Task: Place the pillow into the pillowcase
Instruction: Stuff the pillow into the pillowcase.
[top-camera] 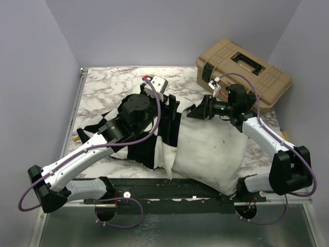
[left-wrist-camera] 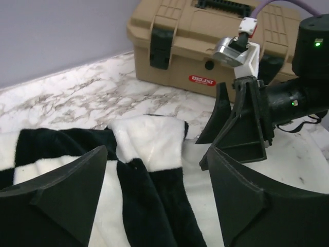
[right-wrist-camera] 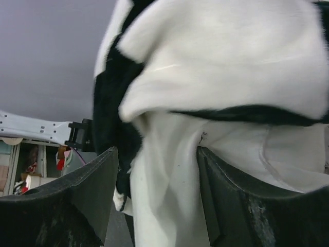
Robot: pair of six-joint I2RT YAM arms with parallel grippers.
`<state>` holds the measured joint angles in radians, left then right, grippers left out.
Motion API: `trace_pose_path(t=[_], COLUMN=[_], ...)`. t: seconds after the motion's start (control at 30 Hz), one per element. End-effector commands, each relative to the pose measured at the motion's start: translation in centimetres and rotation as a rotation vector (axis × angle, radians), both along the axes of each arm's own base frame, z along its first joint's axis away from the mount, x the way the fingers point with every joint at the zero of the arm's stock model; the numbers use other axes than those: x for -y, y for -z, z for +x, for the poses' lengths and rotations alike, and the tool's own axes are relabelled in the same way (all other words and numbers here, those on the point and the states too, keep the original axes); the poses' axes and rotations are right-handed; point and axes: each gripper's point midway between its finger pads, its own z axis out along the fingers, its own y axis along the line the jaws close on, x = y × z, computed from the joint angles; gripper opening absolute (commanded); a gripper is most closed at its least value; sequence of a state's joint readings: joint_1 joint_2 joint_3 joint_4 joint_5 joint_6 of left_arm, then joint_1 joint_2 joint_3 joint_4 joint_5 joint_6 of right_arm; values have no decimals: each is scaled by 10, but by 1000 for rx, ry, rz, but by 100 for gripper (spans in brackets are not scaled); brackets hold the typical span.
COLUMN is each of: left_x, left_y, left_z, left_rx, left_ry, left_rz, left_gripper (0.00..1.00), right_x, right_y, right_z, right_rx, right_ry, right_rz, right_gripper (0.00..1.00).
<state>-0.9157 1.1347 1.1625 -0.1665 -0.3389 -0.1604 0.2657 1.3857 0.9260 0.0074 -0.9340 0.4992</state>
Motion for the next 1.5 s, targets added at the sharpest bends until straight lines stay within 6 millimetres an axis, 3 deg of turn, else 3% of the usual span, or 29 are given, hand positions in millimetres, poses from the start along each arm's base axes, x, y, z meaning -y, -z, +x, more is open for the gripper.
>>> trace_pose_path(t=[0.0, 0.1, 0.27, 0.47, 0.53, 0.57, 0.6, 0.67, 0.87, 0.97, 1.03, 1.13, 1.3, 1.47], left_x=[26, 45, 63, 77, 70, 66, 62, 59, 63, 70, 73, 74, 57, 40], left_y=[-22, -5, 43, 104, 124, 132, 138, 145, 156, 159, 157, 135, 73, 8], left_z=[-9, -7, 14, 49, 65, 72, 76, 82, 96, 103, 108, 115, 116, 94], left_rx=[44, 38, 49, 22, 0, -12, -17, -23, -48, -52, -56, -49, 8, 56], left_ry=[161, 242, 290, 276, 214, 187, 172, 161, 162, 163, 147, 97, -25, -51], left_rz=[40, 126, 342, 560, 629, 658, 678, 703, 689, 686, 672, 599, 483, 300], left_gripper=[84, 86, 88, 89, 82, 73, 62, 55, 71, 58, 37, 1, 0, 0], right_x=[-4, -1, 6, 27, 41, 47, 53, 63, 90, 93, 91, 86, 67, 48], right_y=[-25, -24, -32, -15, -5, -2, 0, 4, 2, 0, 0, 3, 0, -5], right_z=[-19, -20, -6, 7, 11, 12, 13, 13, 18, 21, 22, 23, 26, 39], right_rx=[55, 66, 99, 33, -4, -17, -22, -32, -34, -25, -24, -16, -5, 14], right_ry=[-64, -30, 58, 235, 325, 363, 393, 447, 582, 589, 567, 516, 401, 308], right_rz=[89, 75, 15, -110, -166, -190, -203, -234, -310, -322, -330, -337, -293, -226], right_gripper=[68, 70, 73, 81, 84, 86, 87, 89, 93, 93, 93, 94, 94, 95])
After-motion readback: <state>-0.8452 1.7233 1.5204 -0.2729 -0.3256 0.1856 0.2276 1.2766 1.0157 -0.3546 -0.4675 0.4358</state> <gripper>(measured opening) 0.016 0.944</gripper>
